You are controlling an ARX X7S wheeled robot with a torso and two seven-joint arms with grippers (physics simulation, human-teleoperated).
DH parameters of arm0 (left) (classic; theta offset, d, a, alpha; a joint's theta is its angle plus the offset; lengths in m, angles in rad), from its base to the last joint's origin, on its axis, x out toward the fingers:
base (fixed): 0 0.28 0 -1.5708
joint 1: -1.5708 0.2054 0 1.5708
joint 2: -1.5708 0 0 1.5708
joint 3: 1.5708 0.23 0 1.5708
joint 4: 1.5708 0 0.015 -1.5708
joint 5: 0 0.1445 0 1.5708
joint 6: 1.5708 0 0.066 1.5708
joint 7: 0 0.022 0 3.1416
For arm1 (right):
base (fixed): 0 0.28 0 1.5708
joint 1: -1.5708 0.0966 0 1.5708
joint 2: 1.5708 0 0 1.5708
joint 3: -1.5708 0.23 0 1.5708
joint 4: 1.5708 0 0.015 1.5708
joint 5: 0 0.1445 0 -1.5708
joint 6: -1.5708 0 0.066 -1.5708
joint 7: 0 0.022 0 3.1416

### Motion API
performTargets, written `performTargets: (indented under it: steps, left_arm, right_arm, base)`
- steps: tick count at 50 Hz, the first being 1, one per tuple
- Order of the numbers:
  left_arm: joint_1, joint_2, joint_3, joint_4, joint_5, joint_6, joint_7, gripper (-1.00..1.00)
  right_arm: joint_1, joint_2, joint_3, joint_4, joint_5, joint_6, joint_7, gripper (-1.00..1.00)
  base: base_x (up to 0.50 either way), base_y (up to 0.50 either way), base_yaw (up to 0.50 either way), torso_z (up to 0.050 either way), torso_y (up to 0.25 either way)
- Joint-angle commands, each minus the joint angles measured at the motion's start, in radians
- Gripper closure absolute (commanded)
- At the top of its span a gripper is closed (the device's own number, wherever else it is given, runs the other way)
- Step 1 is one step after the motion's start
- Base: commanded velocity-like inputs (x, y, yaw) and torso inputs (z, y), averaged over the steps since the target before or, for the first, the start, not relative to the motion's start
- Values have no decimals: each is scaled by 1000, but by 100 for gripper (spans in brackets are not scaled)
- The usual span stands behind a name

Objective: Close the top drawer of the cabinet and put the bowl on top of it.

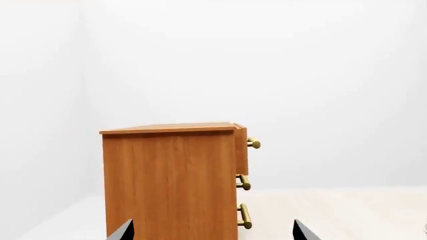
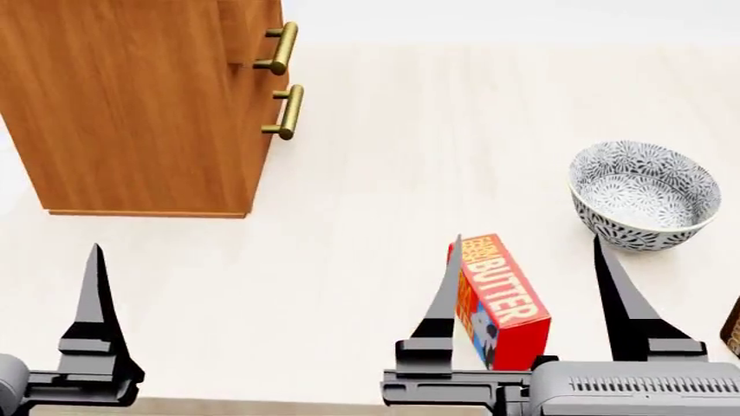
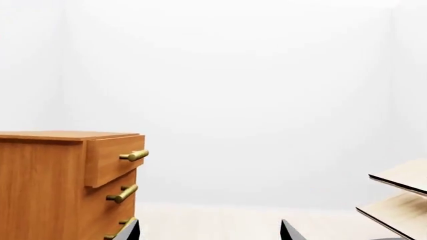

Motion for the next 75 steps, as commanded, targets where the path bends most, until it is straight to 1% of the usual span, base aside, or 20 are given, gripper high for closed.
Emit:
performTargets:
  steps: [1, 7, 11, 25, 30, 43, 54, 62, 66, 72, 75]
  left_arm:
    - [0, -8, 5, 1, -10, 2, -10, -100]
    - [6, -13, 5, 0, -14, 8, -17, -100]
    - [8, -15, 6, 3, -17, 7, -20, -100]
    - [8, -26, 9, 1, -26, 12, -30, -100]
    - [8, -28, 11, 0, -30, 13, -34, -100]
    - [9, -36, 17, 5, -36, 13, -44, -100]
    - [11, -45, 17, 12, -43, 11, -52, -100]
    - [12, -51, 16, 22, -50, 6, -58, -100]
    - [11, -53, 19, 21, -50, 7, -61, -100]
    - [10, -55, 24, 13, -53, 13, -65, -100]
    - [10, -57, 27, 12, -56, 15, -69, -100]
  right_arm:
    - [-1, 7, -8, 7, 3, -13, 13, -100]
    - [-12, 6, -8, 17, 2, -40, 26, -100]
    - [-11, 12, -11, 4, 18, -16, 20, -100]
    - [-6, 21, -15, 14, 23, -25, 35, -100]
    - [-11, 21, -13, 18, 25, -54, 40, -100]
    - [-11, 33, -20, 11, 36, -39, 46, -100]
    - [-14, 46, -30, 11, 51, -55, 54, -100]
    - [-22, 48, -47, 17, 14, -84, 80, -100]
    - [-18, 56, -57, 9, 12, -72, 83, -100]
    - [-18, 64, -61, 14, 15, -74, 88, -100]
    - [-20, 69, -68, 15, 9, -83, 93, -100]
  base:
    - [0, 0, 0, 0, 0]
    - [0, 0, 0, 0, 0]
    - [45, 0, 0, 0, 0]
    - [477, 0, 0, 0, 0]
    - [0, 0, 0, 0, 0]
    - [0, 5, 0, 0, 0]
    - [108, 239, 0, 0, 0]
    - [21, 0, 0, 0, 0]
    - [0, 0, 0, 0, 0]
    - [1, -417, 0, 0, 0]
    - [0, -8, 0, 0, 0]
